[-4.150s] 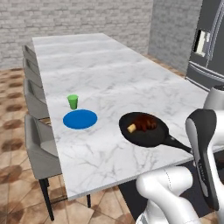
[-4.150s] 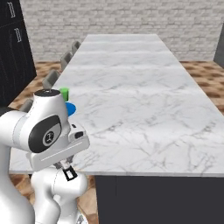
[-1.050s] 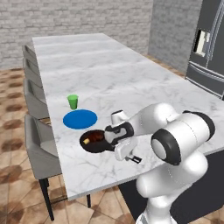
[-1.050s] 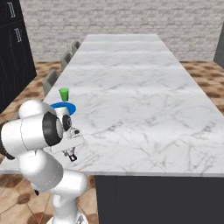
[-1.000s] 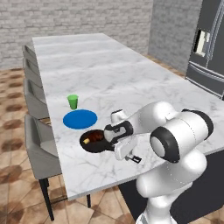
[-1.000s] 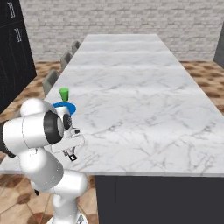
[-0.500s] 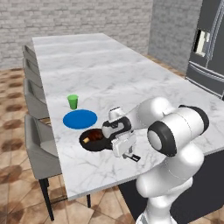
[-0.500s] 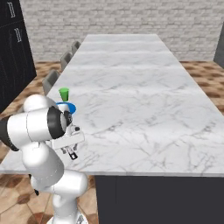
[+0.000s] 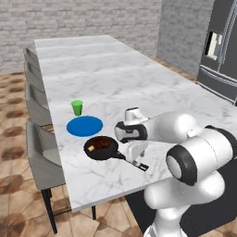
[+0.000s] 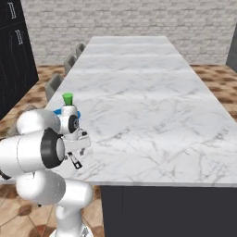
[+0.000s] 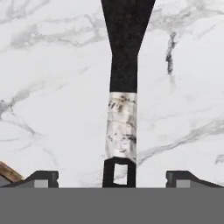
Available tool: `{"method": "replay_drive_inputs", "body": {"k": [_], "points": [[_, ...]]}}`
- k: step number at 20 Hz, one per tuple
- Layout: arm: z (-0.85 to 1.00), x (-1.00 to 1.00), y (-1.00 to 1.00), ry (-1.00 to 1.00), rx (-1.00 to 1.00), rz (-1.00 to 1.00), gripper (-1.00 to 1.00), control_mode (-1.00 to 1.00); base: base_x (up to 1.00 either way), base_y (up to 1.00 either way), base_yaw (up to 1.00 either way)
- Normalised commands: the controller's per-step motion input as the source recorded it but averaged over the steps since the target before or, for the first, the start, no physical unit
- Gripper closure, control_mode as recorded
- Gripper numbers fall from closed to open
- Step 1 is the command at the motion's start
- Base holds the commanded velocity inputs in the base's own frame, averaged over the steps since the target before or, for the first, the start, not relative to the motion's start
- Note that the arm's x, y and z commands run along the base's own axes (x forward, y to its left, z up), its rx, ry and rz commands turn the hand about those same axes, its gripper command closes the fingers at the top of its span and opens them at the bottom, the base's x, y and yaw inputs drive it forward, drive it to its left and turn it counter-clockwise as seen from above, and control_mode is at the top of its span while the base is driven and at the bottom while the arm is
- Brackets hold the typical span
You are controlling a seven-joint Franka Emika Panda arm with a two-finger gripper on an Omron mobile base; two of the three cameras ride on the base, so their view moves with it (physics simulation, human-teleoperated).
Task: Pick up the pan with the steak in it and place it on the dining table. Then place the steak on the plate.
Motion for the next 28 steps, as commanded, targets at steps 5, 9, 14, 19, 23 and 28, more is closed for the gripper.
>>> {"method": "replay_drive_inputs", "body": {"k": [5, 9, 14, 19, 23, 28], "points": [[0.64, -0.12, -0.06, -0.15, 0.15, 0.01, -1.00, -1.00, 0.00, 0.00, 0.00], [0.53, 0.05, 0.13, -0.09, 0.08, 0.00, -1.00, -1.00, 0.00, 0.00, 0.00], [0.30, 0.16, 0.43, -0.09, 0.02, -0.04, -1.00, -1.00, 0.00, 0.00, 0.00], [0.13, 0.23, 0.62, -0.10, 0.00, -0.12, -1.00, -1.00, 0.00, 0.00, 0.00], [0.00, 0.38, 0.63, -0.04, -0.04, -0.16, -1.00, -1.00, 0.00, 0.00, 0.00], [0.00, 0.52, 0.61, -0.03, -0.08, -0.19, -1.00, -1.00, 0.00, 0.00, 0.00]]}}
